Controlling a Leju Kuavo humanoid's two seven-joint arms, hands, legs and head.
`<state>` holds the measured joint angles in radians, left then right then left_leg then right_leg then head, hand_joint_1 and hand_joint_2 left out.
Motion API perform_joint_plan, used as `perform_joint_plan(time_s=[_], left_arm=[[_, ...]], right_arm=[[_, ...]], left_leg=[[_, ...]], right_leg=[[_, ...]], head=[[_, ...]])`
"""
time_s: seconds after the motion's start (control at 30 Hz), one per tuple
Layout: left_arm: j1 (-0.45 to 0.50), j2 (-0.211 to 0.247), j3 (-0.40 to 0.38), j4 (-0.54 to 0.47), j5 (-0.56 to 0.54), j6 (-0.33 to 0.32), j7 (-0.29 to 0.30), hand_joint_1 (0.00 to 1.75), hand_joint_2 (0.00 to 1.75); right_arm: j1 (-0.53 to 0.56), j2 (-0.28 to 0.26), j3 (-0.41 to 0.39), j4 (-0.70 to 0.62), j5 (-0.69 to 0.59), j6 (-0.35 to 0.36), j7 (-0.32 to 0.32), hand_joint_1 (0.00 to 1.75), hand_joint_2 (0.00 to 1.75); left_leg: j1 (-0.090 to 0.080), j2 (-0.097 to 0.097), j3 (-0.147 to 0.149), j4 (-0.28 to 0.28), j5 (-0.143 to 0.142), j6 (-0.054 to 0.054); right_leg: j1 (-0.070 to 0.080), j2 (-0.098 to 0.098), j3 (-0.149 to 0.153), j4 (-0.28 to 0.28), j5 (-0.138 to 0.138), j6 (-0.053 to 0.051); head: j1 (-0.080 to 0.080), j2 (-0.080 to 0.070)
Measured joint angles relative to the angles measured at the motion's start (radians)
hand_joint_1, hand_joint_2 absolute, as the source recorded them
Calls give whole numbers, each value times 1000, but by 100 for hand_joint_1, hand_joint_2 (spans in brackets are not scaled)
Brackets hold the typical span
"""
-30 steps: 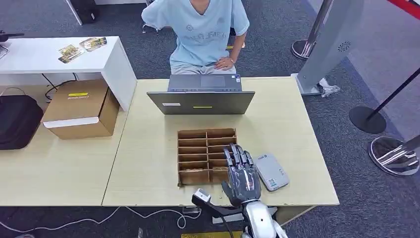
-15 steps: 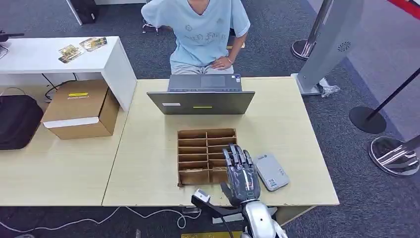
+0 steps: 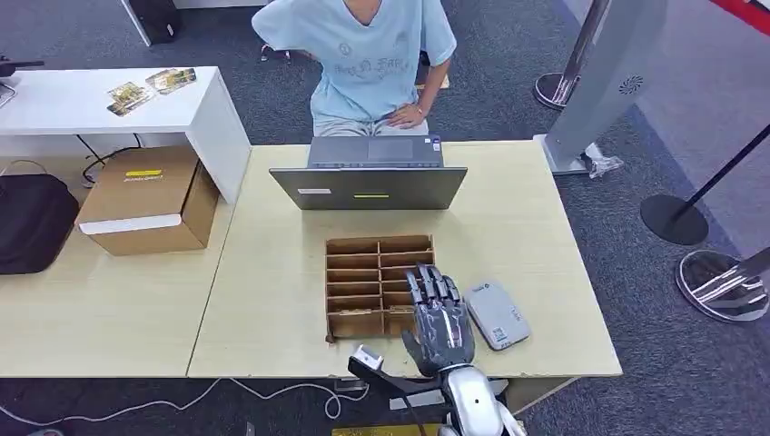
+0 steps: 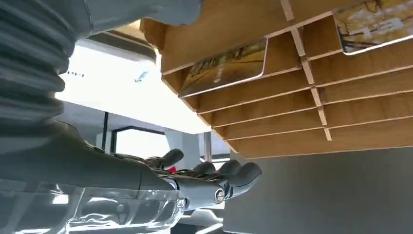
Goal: Pass the card to the sensor for recognition and then transmit it.
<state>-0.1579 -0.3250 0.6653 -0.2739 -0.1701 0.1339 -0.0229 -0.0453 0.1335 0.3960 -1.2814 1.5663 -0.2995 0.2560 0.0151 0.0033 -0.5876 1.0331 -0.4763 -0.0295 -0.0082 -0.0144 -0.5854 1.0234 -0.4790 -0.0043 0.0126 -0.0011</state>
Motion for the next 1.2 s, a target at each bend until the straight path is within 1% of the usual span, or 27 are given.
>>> perform_joint_plan(time_s=[0.23,0.37,0.4,0.63,0.73,0.77,0.8,0.9,1.1,1.17,1.2], left_arm=[[0,0,0,0,9,1,0,0,0],[0,0,0,0,12,1,0,0,0],[0,0,0,0,12,1,0,0,0],[0,0,0,0,15,0,1,0,0],[1,0,0,0,15,0,1,0,0],[1,0,0,0,15,-1,1,0,0],[1,0,0,0,15,-1,1,0,0],[1,0,0,0,15,-2,1,0,0],[1,0,-4,0,14,-2,1,0,0],[1,0,-6,0,11,-2,2,0,0],[1,0,-8,0,11,-2,2,0,0]], right_arm=[[0,0,0,1,0,-1,1,35,175],[0,0,0,1,0,-1,2,40,175],[0,0,0,1,0,0,2,44,175],[-1,3,0,1,0,0,4,42,175],[-1,4,0,1,0,0,4,45,175],[-1,4,0,1,0,0,4,52,175],[-1,4,0,1,0,0,4,56,175],[-1,4,0,1,0,0,4,59,175],[-1,4,0,1,-2,0,4,59,175],[0,4,0,0,-2,0,4,56,175],[0,4,0,0,-2,0,4,58,175]], left_leg=[[0,0,0,0,0,0],[0,0,0,0,0,0],[0,0,0,0,0,0],[0,0,0,0,0,0],[0,0,0,0,0,0],[0,0,0,0,0,0],[0,0,0,0,0,0],[0,0,0,0,0,0],[0,0,0,0,0,0],[0,0,0,0,0,0],[0,0,0,0,0,0]], right_leg=[[0,0,0,0,0,0],[0,0,0,0,0,0],[0,0,0,0,0,0],[0,0,0,0,0,0],[0,0,0,0,0,0],[0,0,0,0,0,0],[0,0,0,0,0,0],[0,0,0,0,0,0],[0,0,0,0,0,0],[0,0,0,0,0,0],[0,0,0,0,0,0]], head=[[0,0],[0,0],[0,0],[0,0],[0,0],[0,0],[0,0],[0,0],[0,0],[0,0],[0,0]])
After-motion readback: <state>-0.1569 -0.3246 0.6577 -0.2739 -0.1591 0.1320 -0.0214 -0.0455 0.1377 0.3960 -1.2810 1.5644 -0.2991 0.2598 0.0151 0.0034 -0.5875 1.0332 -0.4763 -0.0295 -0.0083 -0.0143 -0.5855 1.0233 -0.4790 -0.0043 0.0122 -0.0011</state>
